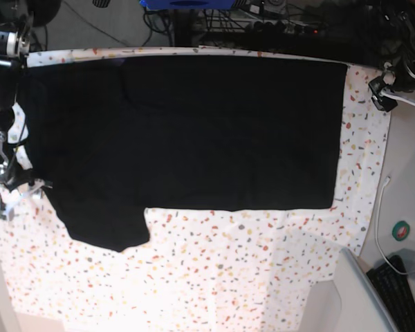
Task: Layout the t-shirt on the table in an organized manner, then fold the t-shirt properly
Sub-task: 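Grasp the hem corner nearest the right gripper and pull it outward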
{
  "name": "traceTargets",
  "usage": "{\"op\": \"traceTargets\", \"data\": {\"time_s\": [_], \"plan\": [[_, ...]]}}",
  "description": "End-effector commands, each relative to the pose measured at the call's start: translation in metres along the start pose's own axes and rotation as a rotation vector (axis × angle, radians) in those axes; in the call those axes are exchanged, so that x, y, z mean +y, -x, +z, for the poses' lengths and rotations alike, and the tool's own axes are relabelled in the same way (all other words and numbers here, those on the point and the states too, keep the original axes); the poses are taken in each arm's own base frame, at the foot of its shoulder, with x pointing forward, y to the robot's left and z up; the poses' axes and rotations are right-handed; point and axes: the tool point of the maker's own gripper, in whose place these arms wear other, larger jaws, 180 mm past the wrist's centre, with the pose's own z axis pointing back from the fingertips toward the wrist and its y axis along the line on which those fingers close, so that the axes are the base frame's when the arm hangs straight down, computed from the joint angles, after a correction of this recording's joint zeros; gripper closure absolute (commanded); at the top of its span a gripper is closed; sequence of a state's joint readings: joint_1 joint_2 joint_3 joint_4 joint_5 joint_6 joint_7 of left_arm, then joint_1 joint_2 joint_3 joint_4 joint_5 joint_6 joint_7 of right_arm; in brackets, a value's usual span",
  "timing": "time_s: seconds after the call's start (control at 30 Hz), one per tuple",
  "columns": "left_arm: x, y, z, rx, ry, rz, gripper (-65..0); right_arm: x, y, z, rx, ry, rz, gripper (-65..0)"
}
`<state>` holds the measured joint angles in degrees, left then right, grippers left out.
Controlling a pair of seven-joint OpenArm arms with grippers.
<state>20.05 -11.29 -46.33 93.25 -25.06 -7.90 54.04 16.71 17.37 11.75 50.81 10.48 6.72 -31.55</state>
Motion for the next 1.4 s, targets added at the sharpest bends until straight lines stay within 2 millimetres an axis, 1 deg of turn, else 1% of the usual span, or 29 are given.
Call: {"op": "traceTargets", "data": {"time_s": [0.0, 0.07, 0.13, 0.17, 0.23, 0.27, 0.3, 0.33, 0.37, 0.47, 0.53, 0.6, 0.7, 0.8, 0.87, 0.93, 0.97, 1.0, 1.07, 1.13, 1.23, 1.37], "plan": [[0.004, -0.012, 0.004, -0.036, -0.010, -0.013, -48.4, -0.011, -0.023, 0.000, -0.052, 0.024, 0.009, -41.9], [0.006, -0.012, 0.004, -0.036, -0.012, -0.013, -48.4, -0.009, -0.014, -0.010, -0.029, 0.024, 0.015, -41.9], [0.006, -0.011, 0.004, -0.034, -0.012, -0.012, -48.4, -0.010, -0.001, -0.018, 0.001, 0.024, 0.008, -41.4], [0.006, -0.011, 0.004, -0.034, -0.012, -0.012, -48.4, -0.010, 0.005, -0.020, 0.010, 0.025, 0.005, -41.3], [0.006, -0.011, 0.004, -0.034, -0.012, -0.012, -48.4, -0.010, 0.010, -0.021, 0.012, 0.023, 0.003, -41.0], [0.006, -0.011, 0.004, -0.034, -0.012, -0.012, -48.4, -0.010, 0.016, -0.021, 0.021, 0.024, 0.004, -39.8], [0.005, -0.012, 0.004, -0.036, -0.012, -0.011, -48.4, -0.007, 0.018, -0.022, 0.021, 0.018, 0.005, -37.8], [0.004, -0.013, 0.004, -0.036, -0.009, -0.012, -48.4, -0.001, 0.016, -0.021, 0.009, 0.009, 0.007, -34.4], [0.004, -0.014, 0.004, -0.039, -0.008, -0.011, -48.4, 0.000, 0.016, -0.020, 0.001, 0.007, 0.011, -30.3], [0.001, -0.014, 0.003, -0.039, -0.003, -0.013, -48.4, 0.004, 0.007, -0.010, -0.052, 0.003, 0.037, -18.6], [0.001, -0.015, 0.003, -0.040, -0.002, -0.013, -48.4, 0.012, 0.003, -0.006, -0.082, -0.010, 0.048, -11.3], [0.000, -0.015, 0.003, -0.041, -0.001, -0.013, -48.4, 0.014, -0.004, 0.001, -0.116, -0.014, 0.052, 0.0], [-0.002, -0.019, 0.002, -0.050, 0.001, -0.014, -48.4, 0.016, -0.009, 0.007, -0.144, -0.014, 0.059, 0.0], [-0.002, -0.020, 0.002, -0.051, 0.001, -0.012, -48.4, 0.025, -0.008, 0.011, -0.134, -0.028, 0.060, 0.0], [-0.002, -0.020, 0.002, -0.051, 0.000, -0.013, -48.4, 0.028, -0.006, 0.016, -0.127, -0.031, 0.070, 0.0], [-0.002, -0.020, 0.002, -0.051, 0.000, -0.013, -48.4, 0.030, -0.008, 0.024, -0.143, -0.034, 0.084, 0.0], [-0.002, -0.020, 0.002, -0.051, 0.000, -0.013, -48.4, 0.036, -0.005, 0.028, -0.143, -0.043, 0.088, 0.0], [-0.002, -0.019, 0.002, -0.050, 0.002, -0.013, -48.4, 0.042, -0.007, 0.033, -0.155, -0.053, 0.090, 0.0], [-0.002, -0.019, 0.002, -0.050, 0.002, -0.013, -48.4, 0.042, -0.004, 0.046, -0.163, -0.052, 0.077, 0.0], [-0.002, -0.019, 0.002, -0.050, 0.001, -0.014, -48.4, 0.047, -0.001, 0.060, -0.164, -0.060, 0.057, 0.0], [-0.002, -0.019, 0.002, -0.050, 0.001, -0.014, -48.4, 0.046, 0.012, 0.072, -0.136, -0.058, 0.029, 0.0], [-0.002, -0.020, 0.002, -0.051, 0.000, -0.015, -48.4, 0.052, 0.041, 0.076, -0.070, -0.070, -0.037, 0.0]]}}
